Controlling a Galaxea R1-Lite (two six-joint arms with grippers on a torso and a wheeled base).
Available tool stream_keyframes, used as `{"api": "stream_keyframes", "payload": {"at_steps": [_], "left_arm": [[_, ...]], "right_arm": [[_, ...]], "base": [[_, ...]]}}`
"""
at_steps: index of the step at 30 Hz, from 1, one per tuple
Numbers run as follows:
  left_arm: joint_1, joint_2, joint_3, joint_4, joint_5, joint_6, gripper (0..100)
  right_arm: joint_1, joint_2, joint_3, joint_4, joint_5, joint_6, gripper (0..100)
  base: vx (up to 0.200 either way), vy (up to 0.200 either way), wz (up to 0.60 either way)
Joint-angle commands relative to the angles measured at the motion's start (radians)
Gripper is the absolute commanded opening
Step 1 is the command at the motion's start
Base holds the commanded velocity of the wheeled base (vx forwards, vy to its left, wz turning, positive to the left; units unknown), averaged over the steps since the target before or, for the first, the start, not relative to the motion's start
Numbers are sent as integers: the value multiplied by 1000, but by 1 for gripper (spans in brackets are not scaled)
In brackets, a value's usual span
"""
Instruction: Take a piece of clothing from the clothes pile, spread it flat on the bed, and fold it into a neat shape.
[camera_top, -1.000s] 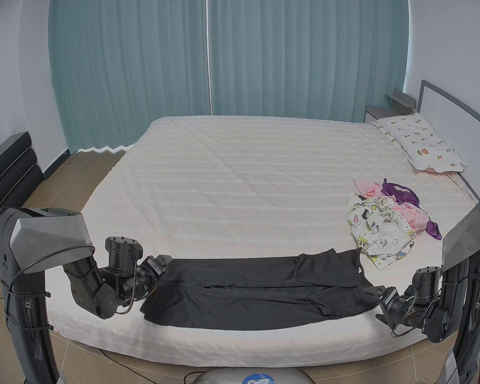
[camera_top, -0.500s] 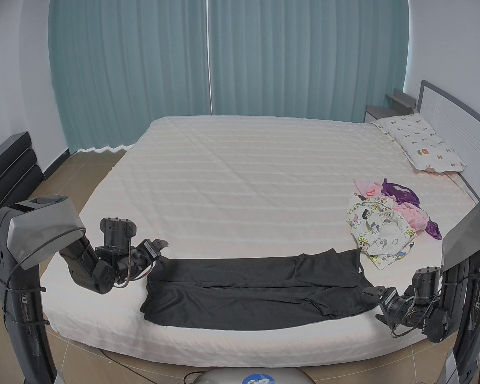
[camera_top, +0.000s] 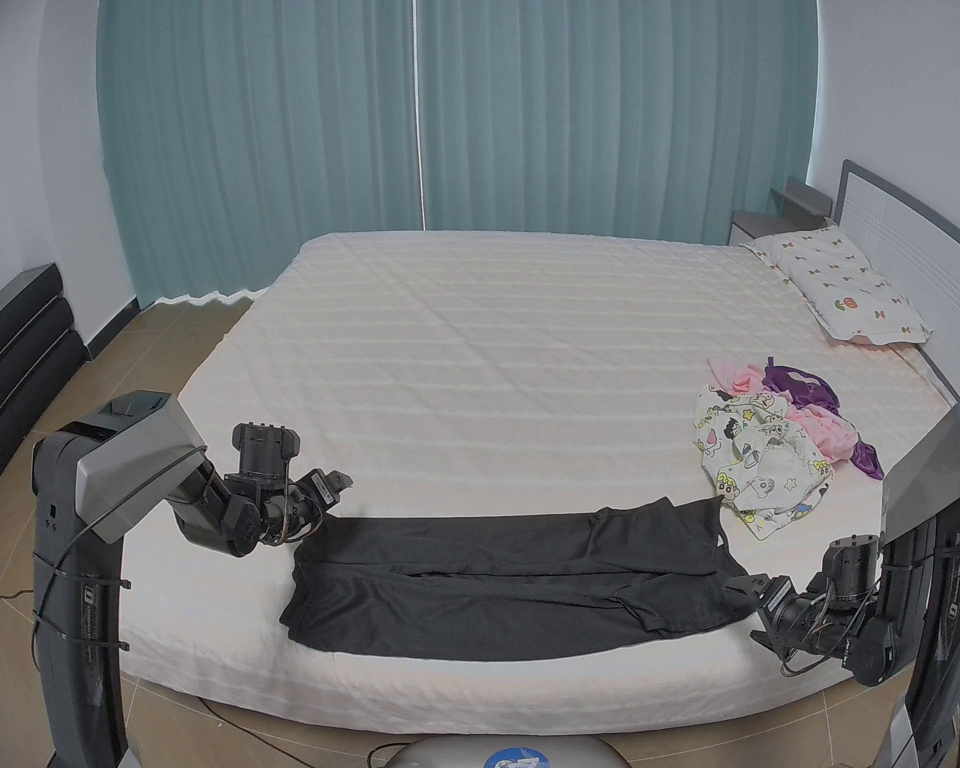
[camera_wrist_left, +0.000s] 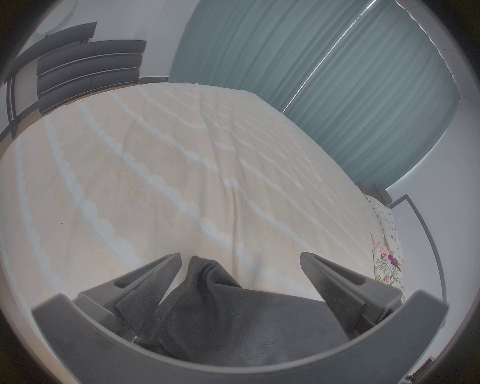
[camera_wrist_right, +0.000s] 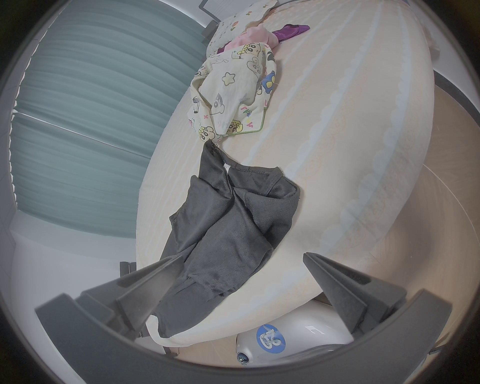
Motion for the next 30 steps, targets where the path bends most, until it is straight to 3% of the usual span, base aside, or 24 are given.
{"api": "stream_keyframes", "payload": {"at_steps": [1, 9, 10, 16, 22, 30], "left_arm": [[-1, 21, -10, 0, -1, -1, 100], [-4, 38, -12, 1, 1, 3, 100], [-4, 40, -12, 1, 1, 3, 0], [10, 47, -1, 9, 12, 1, 0], [21, 44, 13, 18, 105, -24, 0], [19, 40, 16, 16, 113, -57, 0]], "right_arm": [[0, 5, 0, -18, 0, 0, 100], [8, 5, 0, -18, -1, 0, 100], [8, 5, 0, -18, -1, 0, 100], [8, 5, 2, -18, 0, 0, 100], [8, 5, 2, -18, -3, 0, 100], [8, 5, 2, -18, -1, 0, 100]], "base": [[0, 0, 0], [0, 0, 0], [0, 0, 0], [0, 0, 0], [0, 0, 0], [0, 0, 0]]}}
